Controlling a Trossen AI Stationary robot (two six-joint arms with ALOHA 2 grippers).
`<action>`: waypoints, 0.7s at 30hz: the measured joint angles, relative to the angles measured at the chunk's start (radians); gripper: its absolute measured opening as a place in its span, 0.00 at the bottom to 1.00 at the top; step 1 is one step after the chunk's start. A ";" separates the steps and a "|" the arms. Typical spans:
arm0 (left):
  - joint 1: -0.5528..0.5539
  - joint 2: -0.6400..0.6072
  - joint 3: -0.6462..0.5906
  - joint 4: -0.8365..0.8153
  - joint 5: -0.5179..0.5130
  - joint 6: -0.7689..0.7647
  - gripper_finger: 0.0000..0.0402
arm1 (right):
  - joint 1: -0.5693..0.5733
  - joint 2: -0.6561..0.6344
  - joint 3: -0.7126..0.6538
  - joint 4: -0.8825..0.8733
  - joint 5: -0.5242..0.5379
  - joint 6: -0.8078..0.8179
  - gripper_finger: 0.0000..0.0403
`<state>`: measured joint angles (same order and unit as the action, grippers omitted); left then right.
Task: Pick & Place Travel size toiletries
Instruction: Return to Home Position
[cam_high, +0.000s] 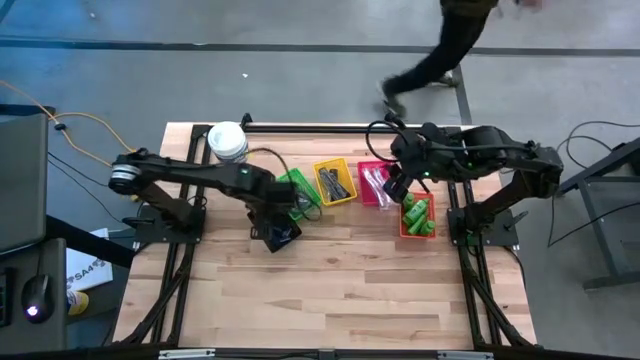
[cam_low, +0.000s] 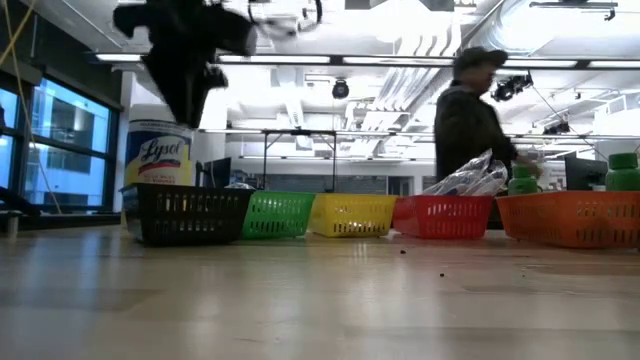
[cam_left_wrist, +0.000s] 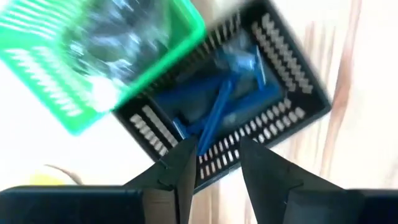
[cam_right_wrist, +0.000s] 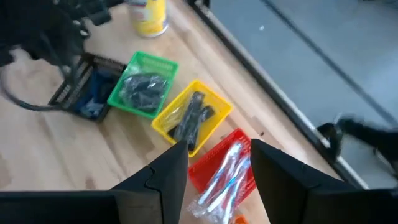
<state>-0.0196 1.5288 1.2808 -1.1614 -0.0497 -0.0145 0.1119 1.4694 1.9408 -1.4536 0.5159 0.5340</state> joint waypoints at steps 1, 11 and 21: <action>0.000 -0.027 0.000 0.014 -0.012 -0.018 0.30 | 0.008 -0.002 -0.004 0.003 0.019 0.013 0.41; 0.000 -0.425 -0.198 0.258 -0.152 -0.175 0.30 | 0.129 -0.078 -0.270 0.242 0.090 0.171 0.41; 0.000 -0.848 -0.406 0.279 -0.212 -0.360 0.30 | 0.210 -0.291 -0.751 0.906 0.082 0.269 0.41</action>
<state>-0.0196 0.6805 0.8751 -0.8826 -0.2622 -0.3742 0.3222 1.1783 1.1903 -0.5476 0.5976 0.8032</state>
